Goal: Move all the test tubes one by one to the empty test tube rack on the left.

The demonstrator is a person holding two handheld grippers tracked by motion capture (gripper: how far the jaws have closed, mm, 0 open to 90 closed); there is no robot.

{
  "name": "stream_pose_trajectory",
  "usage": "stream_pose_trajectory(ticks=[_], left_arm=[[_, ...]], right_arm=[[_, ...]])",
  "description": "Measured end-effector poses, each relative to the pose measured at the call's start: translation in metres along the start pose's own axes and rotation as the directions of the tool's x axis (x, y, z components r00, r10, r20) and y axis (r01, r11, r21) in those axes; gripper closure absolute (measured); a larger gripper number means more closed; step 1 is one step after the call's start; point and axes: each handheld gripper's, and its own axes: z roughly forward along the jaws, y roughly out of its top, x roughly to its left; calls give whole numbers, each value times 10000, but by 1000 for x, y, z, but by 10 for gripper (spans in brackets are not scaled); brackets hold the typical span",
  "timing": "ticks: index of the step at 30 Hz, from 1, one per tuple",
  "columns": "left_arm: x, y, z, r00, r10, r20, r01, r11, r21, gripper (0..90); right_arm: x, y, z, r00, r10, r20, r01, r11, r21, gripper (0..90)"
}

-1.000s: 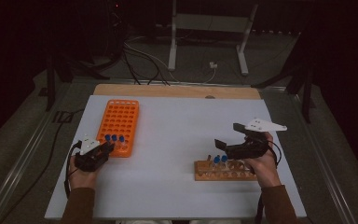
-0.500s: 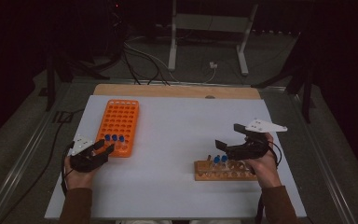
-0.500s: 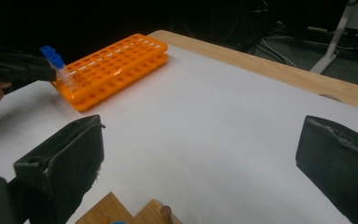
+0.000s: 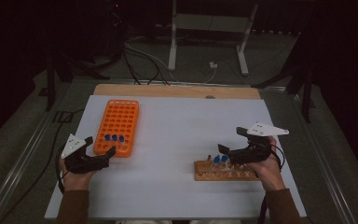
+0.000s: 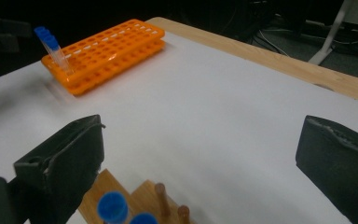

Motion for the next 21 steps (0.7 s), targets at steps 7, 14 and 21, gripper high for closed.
stream_pose_trajectory(ticks=[7, 14, 21], left_arm=[[-1, -1, -4, 10000, 99, -9, -99, 9999, 37, 5], [-2, 0, -5, 9999, 165, 5, -165, 9999, 34, 5], [-2, 0, -5, 9999, 144, -47, -144, 9999, 57, 5]], right_arm=[[-1, -10, -3, 9999, 63, -85, -61, 9998, 206, 60], [0, -18, -8, 9997, 58, -230, -50, 9994, 356, 84], [6, -31, -11, 9987, -24, -510, 57, 9979, 639, 140]])
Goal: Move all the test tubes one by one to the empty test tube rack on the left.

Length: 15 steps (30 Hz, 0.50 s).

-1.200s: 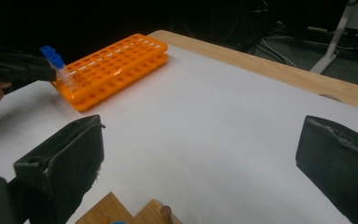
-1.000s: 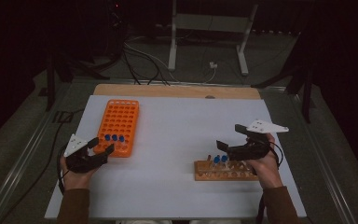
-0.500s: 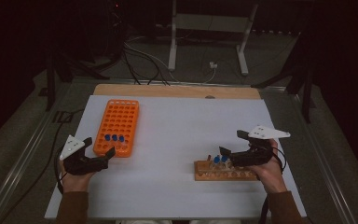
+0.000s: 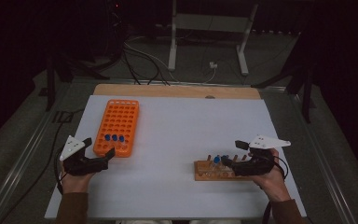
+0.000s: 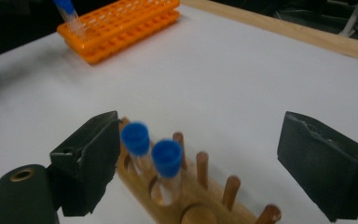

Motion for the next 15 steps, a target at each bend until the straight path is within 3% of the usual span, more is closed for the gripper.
stream_pose_trajectory(ticks=[5, 15], left_arm=[[0, 0, 1, 10000, -39, 7, 39, 10000, 61, 5], [-1, -1, 3, 10000, 12, -18, -12, 9998, 186, 5]], right_arm=[[1, -11, -1, 9999, -106, -77, 108, 9997, 200, 245], [7, -24, 9, 9964, -658, -531, 687, 9961, 558, 574]])
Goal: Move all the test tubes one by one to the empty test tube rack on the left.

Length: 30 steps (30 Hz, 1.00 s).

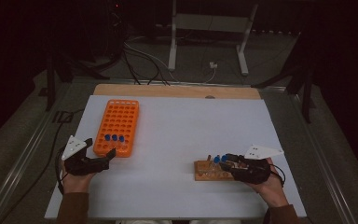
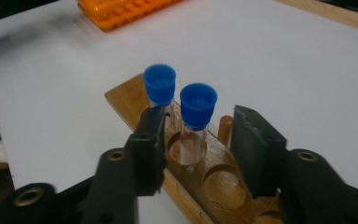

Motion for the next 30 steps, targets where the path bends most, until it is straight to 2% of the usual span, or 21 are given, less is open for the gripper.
stream_pose_trajectory(ticks=[5, 24, 30], left_arm=[[0, 0, 0, 10000, -9, -9, 9, 10000, 45, 5], [0, -1, 1, 10000, -14, -11, 14, 10000, 90, 5], [0, -1, 1, 10000, -12, -18, 12, 10000, 81, 5]], right_arm=[[0, -2, 4, 10000, -73, -12, 73, 10000, -24, 663], [5, -4, 8, 9984, -571, -15, 571, 9983, -65, 767], [4, -4, 6, 9988, -482, 73, 483, 9987, -133, 770]])
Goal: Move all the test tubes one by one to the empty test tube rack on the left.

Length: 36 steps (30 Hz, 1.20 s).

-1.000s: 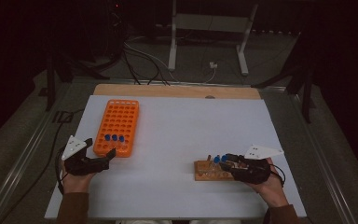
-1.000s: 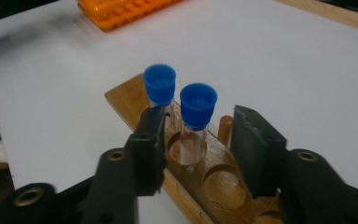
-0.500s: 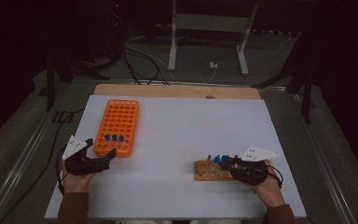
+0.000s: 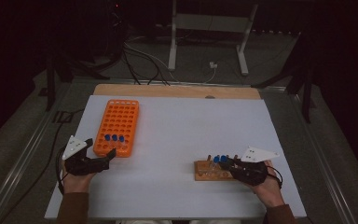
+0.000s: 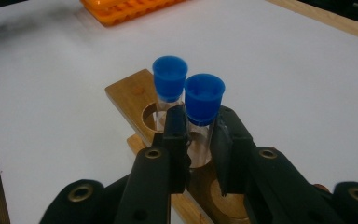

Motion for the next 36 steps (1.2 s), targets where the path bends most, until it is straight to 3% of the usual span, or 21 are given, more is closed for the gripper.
stream_pose_trajectory(ticks=[19, 36], left_arm=[[0, 0, 0, 10000, 32, 9, -32, 10000, -19, 5], [0, 2, -2, 10000, 10, -6, -11, 9999, -163, 5]], right_arm=[[-3, 27, -30, 9999, 147, -51, -150, 9978, -640, 769], [-6, 54, -37, 9999, 64, 104, -52, 9935, -1135, 769]])
